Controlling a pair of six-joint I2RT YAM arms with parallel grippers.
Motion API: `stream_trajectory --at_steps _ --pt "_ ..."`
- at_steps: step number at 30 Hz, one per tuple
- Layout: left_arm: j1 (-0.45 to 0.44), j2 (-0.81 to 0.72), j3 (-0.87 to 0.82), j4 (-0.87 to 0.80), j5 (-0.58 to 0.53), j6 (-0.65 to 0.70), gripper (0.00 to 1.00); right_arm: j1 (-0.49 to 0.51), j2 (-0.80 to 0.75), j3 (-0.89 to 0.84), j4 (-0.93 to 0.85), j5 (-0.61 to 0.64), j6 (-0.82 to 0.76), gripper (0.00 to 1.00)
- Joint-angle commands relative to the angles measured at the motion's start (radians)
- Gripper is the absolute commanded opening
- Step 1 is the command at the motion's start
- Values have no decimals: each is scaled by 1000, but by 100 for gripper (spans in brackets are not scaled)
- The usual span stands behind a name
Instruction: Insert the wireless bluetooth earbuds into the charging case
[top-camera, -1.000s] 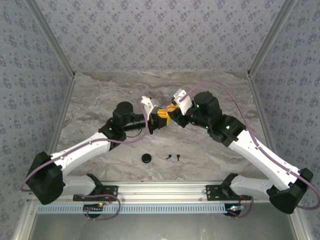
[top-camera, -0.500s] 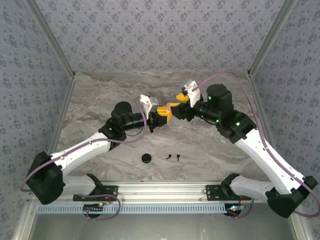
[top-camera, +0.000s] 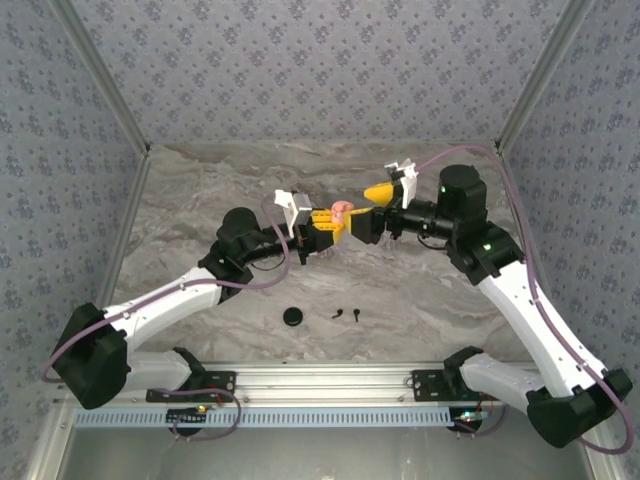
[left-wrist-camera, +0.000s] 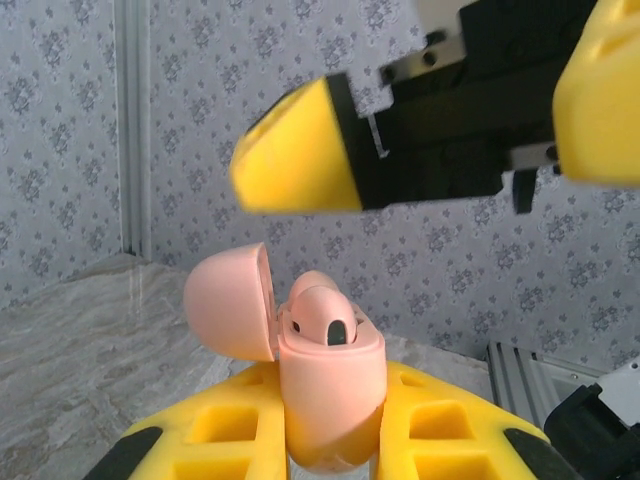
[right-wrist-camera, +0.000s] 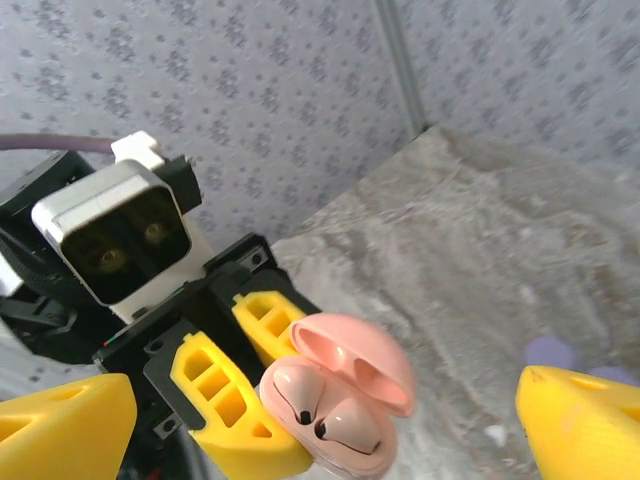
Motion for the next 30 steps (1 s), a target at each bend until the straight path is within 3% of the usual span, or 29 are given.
stream_trajectory --at_steps 1,11,30 --pt "-7 1 10 73 29 -18 0 7 32 -4 34 -110 58 100" --pt "-8 4 16 49 27 -19 0 47 74 51 45 -168 43 100" --pt "-7 10 35 -14 16 11 0 55 7 27 -14 -123 -14 97"
